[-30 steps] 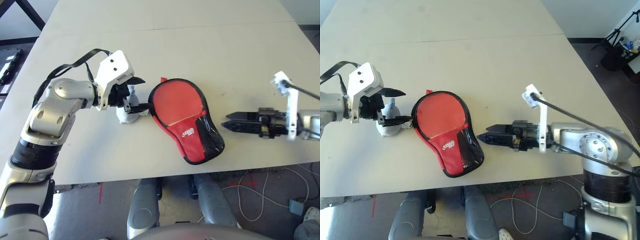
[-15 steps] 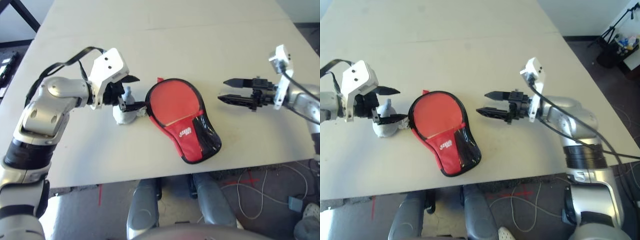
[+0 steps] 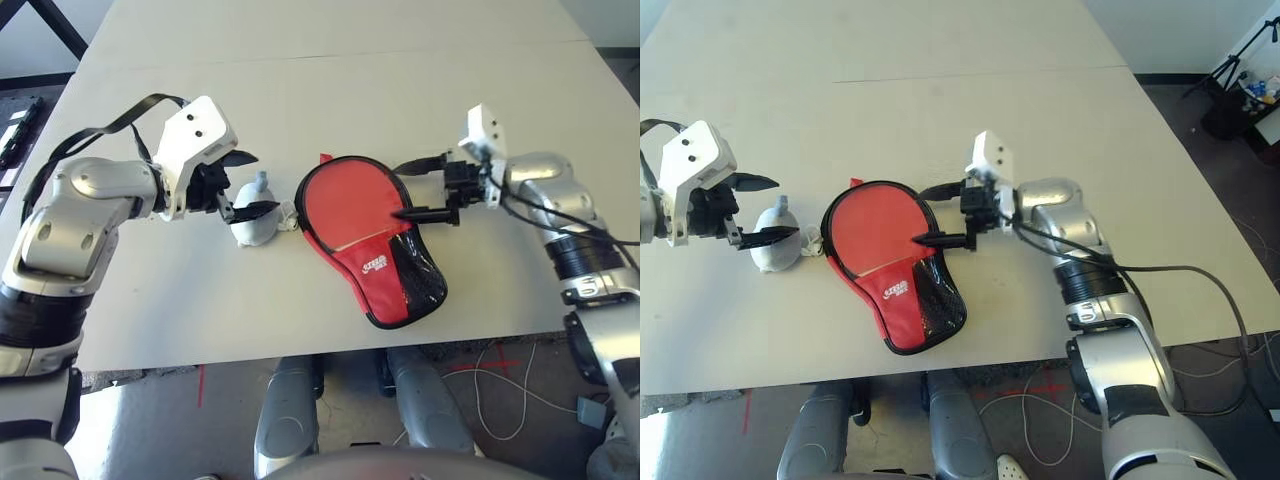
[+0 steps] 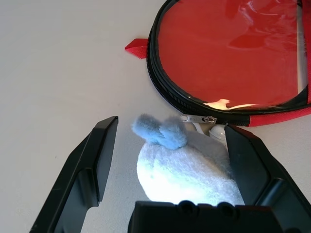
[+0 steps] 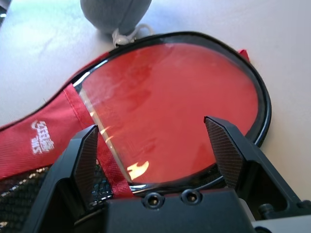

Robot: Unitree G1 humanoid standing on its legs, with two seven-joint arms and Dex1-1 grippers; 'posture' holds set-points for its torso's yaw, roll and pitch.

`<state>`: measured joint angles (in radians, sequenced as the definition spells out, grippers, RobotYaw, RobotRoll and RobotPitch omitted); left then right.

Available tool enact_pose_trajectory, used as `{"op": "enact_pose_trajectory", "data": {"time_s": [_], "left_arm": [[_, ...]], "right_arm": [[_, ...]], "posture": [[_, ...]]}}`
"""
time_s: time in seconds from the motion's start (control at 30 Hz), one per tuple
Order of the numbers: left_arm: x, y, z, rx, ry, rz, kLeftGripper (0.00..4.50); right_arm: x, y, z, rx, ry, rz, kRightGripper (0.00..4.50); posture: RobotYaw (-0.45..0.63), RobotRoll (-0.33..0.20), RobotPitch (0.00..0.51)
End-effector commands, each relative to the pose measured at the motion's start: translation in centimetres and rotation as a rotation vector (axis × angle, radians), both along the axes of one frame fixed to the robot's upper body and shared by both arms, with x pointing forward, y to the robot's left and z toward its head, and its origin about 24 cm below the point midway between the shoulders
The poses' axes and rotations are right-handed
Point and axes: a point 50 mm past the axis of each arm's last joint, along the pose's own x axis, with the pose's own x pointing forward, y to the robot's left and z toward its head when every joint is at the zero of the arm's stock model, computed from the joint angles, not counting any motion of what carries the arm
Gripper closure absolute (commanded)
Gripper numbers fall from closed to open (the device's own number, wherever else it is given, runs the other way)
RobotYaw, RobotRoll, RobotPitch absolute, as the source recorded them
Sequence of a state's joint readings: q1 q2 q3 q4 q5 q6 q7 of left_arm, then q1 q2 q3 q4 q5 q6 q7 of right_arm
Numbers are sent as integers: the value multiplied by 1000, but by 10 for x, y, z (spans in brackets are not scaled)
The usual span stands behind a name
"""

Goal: Store the ping-pong paddle in its case and zip it.

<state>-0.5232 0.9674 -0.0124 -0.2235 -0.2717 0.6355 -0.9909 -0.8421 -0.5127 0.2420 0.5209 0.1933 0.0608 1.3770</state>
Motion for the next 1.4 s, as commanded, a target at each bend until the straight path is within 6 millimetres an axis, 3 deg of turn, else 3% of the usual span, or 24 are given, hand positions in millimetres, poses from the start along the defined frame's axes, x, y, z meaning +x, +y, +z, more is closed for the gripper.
{"op": "enact_pose_trajectory", "data": {"time_s": [0.03, 0.57, 0.87, 1.13, 1.27, 1.4], "left_arm": [[-3, 1, -2, -5, 9, 3, 0], [0, 3, -14, 11, 61, 38, 0], [-7, 16, -28, 78, 230, 198, 0], [-9, 20, -29, 84, 282, 242, 0], [-10, 18, -28, 54, 303, 239, 893], [-9, 18, -27, 56, 301, 237, 2106]], "right_arm": [[1, 1, -13, -60, 21, -14, 22], [2, 0, -24, -135, 34, -69, 22], [2, -2, -23, -134, 33, -86, 22], [1, 1, -25, -122, 32, -91, 22], [1, 0, -25, -120, 30, -101, 0], [0, 0, -26, -119, 32, -102, 0]], "posture": [[64, 0, 275], [51, 0, 285], [49, 0, 289], [44, 0, 304], [42, 0, 306], [38, 0, 310]]}}
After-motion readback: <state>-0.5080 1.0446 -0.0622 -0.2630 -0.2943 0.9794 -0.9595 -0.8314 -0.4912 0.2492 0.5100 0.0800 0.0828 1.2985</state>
